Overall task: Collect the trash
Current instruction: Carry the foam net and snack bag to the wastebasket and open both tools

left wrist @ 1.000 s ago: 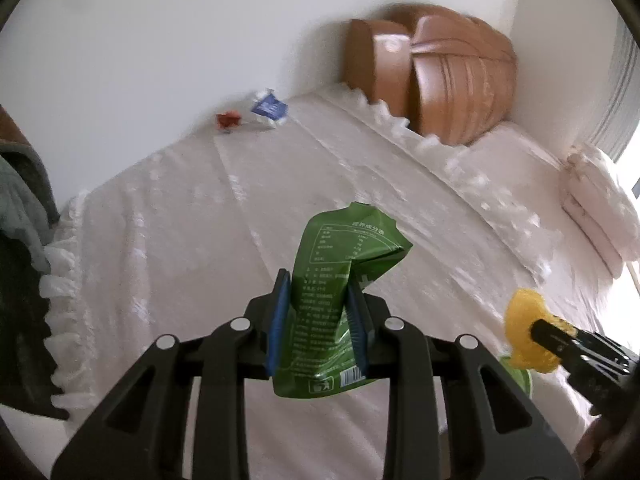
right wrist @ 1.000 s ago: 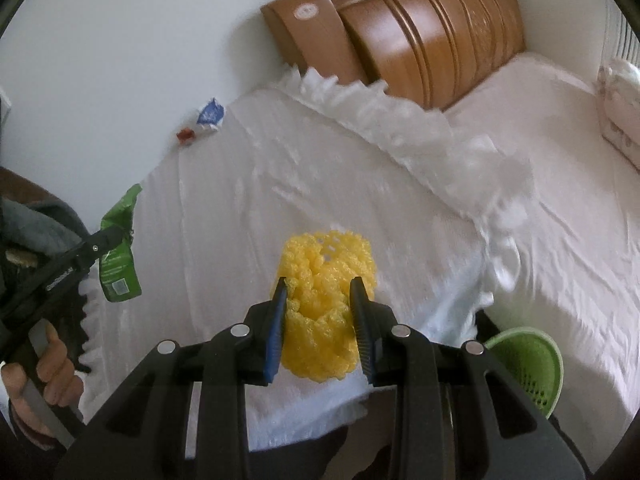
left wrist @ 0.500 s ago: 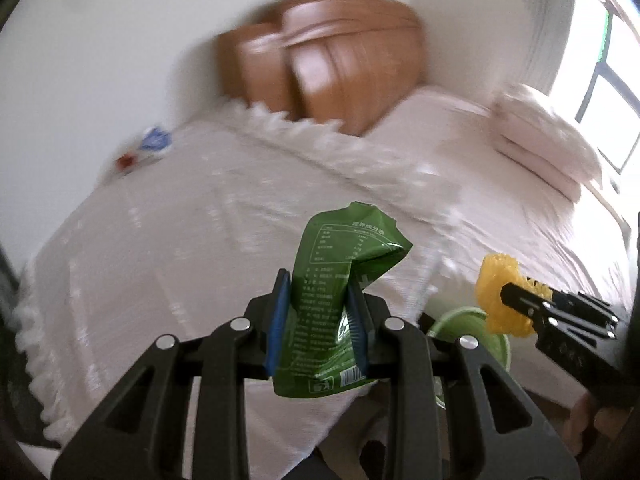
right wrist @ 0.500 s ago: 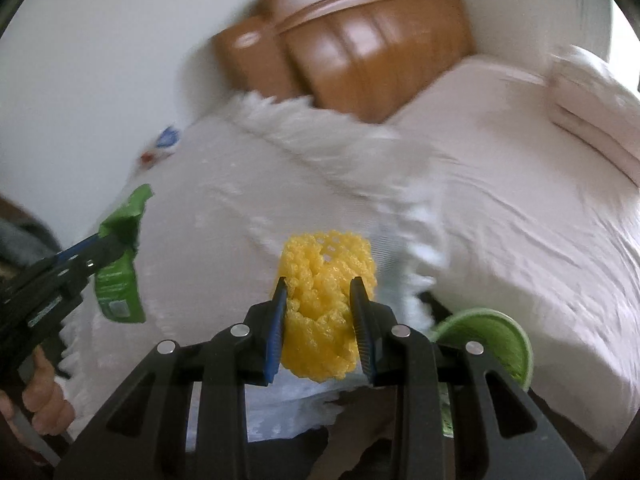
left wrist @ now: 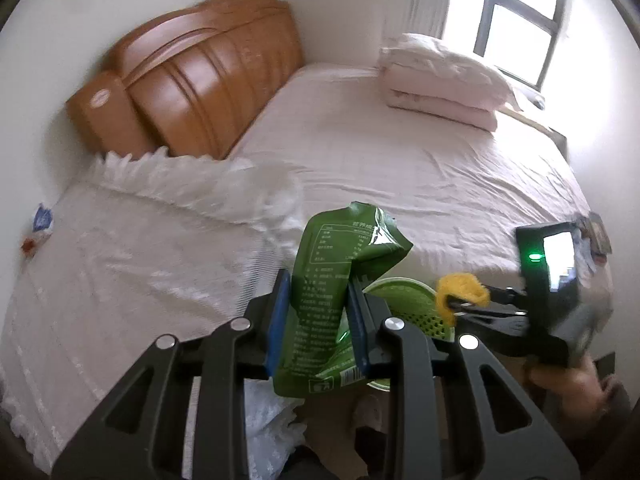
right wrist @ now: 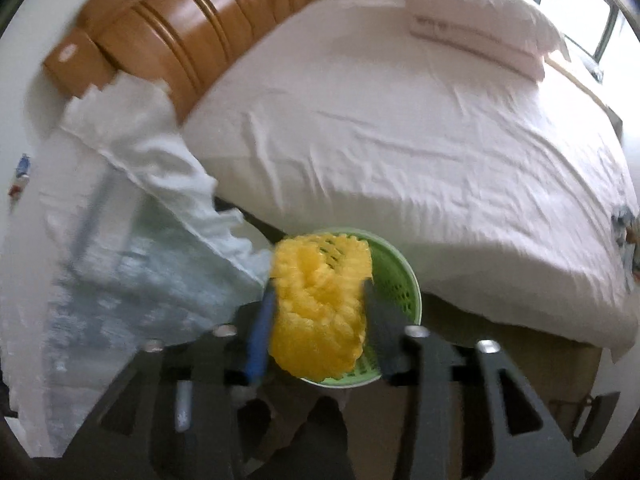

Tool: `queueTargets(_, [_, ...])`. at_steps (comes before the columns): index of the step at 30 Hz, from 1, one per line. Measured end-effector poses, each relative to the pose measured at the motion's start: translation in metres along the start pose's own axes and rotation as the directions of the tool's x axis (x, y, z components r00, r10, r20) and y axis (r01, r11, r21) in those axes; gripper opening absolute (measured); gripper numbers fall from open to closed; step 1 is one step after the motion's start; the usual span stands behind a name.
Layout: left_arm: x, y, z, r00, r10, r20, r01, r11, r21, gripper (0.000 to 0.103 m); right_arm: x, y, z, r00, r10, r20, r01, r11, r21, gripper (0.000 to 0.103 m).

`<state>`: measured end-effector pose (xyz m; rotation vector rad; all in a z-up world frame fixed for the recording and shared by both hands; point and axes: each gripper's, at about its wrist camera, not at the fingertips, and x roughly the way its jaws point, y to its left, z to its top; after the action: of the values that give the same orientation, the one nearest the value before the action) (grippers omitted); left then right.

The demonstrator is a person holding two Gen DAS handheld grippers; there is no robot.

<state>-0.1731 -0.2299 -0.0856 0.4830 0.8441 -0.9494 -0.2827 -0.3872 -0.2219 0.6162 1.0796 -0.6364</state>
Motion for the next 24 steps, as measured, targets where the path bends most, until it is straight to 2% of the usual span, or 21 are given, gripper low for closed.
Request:
queueTargets(2, [0.003,-0.012,0.001,1.000,-0.007,-0.003,0.007,1.000,0.017,0.028,0.007,-0.019,-0.002,1.000,0.009,-0.021,-0.009,1.000,0.030,0.077])
queueTargets(4, [0.006,-0.025,0.002,1.000,-0.021,-0.011,0.021,0.999,0.032,0.028,0.010,-0.035,-0.003,1.000,-0.014,-0.021,0.015,0.998,0.059,0.091])
queueTargets(7, [0.010,-0.040,0.001,0.999,-0.046,-0.029,0.047,0.998,0.044,0.028,-0.004,-0.055,-0.003,0.999,-0.046,0.010,0.046,0.996,0.080,0.098])
queueTargets(17, [0.029,-0.087,0.001,0.995,-0.080,-0.066,0.088,0.989,0.118,0.028,-0.031,-0.115,0.007,0.995,-0.078,0.059,0.068,0.986,0.152,0.100])
queueTargets(20, [0.047,-0.104,0.001,0.986,-0.122,-0.110,0.138,0.979,0.150,0.028,-0.038,-0.128,0.009,0.995,-0.078,0.070,0.066,0.984,0.168,0.100])
queueTargets(23, [0.074,-0.121,-0.002,0.975,-0.137,-0.175,0.169,0.969,0.181,0.029,-0.043,-0.137,0.009,0.994,-0.079,0.075,0.066,0.983,0.174,0.100])
queueTargets(24, [0.084,-0.126,-0.003,0.971,-0.132,-0.199,0.170,0.967,0.189,0.032,-0.045,-0.138,0.010,0.994,-0.080,0.076,0.066,0.983,0.173,0.100])
